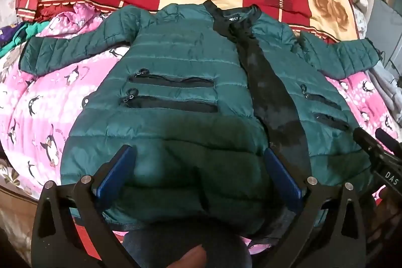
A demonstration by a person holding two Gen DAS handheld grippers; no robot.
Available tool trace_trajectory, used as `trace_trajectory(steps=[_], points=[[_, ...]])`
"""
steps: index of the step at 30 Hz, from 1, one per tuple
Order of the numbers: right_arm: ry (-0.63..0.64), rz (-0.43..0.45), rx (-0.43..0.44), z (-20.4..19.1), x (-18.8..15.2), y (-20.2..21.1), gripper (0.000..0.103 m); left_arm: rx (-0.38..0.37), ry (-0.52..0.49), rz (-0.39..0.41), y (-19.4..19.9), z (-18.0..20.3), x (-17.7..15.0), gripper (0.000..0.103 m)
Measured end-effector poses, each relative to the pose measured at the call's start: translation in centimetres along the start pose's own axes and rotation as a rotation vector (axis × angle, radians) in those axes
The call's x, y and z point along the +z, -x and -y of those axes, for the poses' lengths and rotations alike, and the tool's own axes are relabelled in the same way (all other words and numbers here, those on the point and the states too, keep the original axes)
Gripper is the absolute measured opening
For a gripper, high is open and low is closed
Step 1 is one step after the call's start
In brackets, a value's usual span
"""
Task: Fold large clothes
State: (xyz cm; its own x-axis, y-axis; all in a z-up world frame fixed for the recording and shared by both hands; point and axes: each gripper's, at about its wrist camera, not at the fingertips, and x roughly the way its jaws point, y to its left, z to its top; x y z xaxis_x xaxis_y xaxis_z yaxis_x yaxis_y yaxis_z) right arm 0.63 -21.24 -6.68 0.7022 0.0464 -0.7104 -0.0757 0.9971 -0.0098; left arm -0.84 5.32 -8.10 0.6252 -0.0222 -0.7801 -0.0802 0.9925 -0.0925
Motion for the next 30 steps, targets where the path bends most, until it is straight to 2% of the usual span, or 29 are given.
trace_trajectory(steps=[19,30], points=[[-0.008,0.006,0.006,-0.1,-0.2,0.1,0.094,0.022,-0.006,-0.045,-1.6,-0.1,-0.3,0.103],[0.004,0.01,-0.008,-0.3,-0.1,0.2,0.094,0.004,0.012,-0.025,-1.0,-0.6,-0.4,0.103]])
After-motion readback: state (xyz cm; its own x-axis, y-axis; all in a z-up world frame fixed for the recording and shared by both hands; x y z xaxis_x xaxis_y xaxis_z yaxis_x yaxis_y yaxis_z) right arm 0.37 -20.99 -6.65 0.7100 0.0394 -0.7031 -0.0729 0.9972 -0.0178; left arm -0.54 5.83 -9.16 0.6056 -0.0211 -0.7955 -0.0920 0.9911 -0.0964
